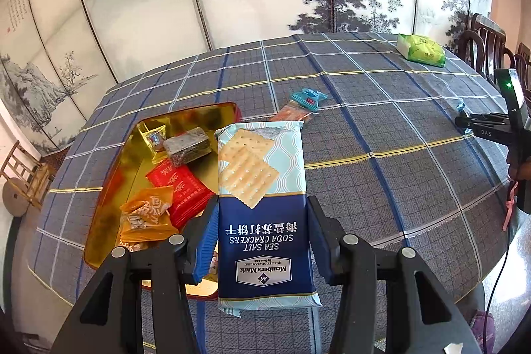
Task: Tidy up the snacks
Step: 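Carry the soda crackers into the tin and open the left gripper while the right holds the snack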
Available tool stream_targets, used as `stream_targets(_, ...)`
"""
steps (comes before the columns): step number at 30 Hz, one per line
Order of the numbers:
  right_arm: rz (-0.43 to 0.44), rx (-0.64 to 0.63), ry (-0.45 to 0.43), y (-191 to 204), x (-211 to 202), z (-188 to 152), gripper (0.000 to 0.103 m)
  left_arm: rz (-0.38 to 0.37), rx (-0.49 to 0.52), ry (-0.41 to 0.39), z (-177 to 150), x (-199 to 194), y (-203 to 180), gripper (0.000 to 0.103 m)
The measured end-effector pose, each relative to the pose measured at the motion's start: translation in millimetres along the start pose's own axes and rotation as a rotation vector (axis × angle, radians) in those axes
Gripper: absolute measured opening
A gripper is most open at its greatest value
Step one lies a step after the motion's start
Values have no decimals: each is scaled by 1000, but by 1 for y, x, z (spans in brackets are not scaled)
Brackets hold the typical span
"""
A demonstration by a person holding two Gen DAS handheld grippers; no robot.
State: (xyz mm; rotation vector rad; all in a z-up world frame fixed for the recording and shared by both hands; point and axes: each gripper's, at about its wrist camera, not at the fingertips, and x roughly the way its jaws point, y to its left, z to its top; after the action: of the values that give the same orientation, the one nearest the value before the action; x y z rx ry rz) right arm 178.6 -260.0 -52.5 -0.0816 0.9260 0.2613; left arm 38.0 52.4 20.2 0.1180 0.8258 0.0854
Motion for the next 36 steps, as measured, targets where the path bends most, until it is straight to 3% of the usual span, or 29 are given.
stream_targets(14,-2,-1,0,0,0,0,28,64,-63,19,-3,6,42,46)
stream_targets(36,-3,-2,0,1,0,0,28,113,-129,71,-8,28,78,46)
